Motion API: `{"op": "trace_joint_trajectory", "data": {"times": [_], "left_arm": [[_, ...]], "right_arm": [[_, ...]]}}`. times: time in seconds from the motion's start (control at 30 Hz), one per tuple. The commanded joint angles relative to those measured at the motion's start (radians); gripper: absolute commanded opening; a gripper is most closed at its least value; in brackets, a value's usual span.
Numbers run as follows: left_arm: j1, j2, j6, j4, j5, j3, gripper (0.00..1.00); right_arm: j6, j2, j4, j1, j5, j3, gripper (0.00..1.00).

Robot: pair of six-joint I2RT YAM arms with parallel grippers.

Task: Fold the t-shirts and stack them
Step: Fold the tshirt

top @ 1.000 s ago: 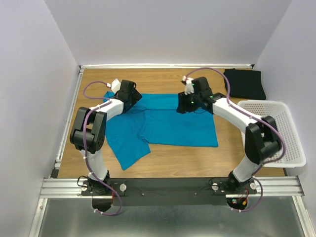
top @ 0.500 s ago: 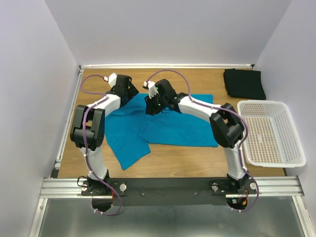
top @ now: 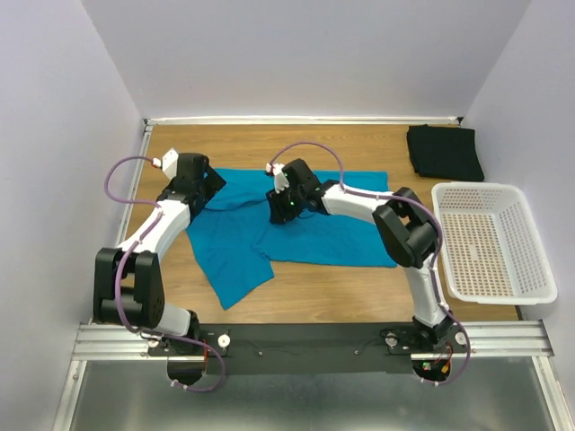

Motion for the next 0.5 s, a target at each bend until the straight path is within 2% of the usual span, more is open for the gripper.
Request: {"op": "trace_joint_trajectory", "data": {"times": [0.0,0.2,0.3,0.47], "left_arm": [[-0.003,-0.080,0.022,-0.123,-0.026,-0.085,0.99],[0.006,-0.235,-0.015,-0.300,-0.075,-0.154,0.99],[0.011,-0.276,-0.044,-0.346,-0.085,-0.215,0.98],[0.014,-0.293,-0.070,-0.392,-0.080,-0.255,0.96]], "right_arm": [[0.054,-0.152,-0.054,0.012,0.099,-0.134,0.52],[0.132,-0.373,-0.168,0.006,0.336,-0.321,0.63],[0.189,-0.427,-0.267,-0.023,0.421,-0.374,0.67],[0.287,-0.561,-0.383,-0.123,0.484,-0.489,0.70]]}}
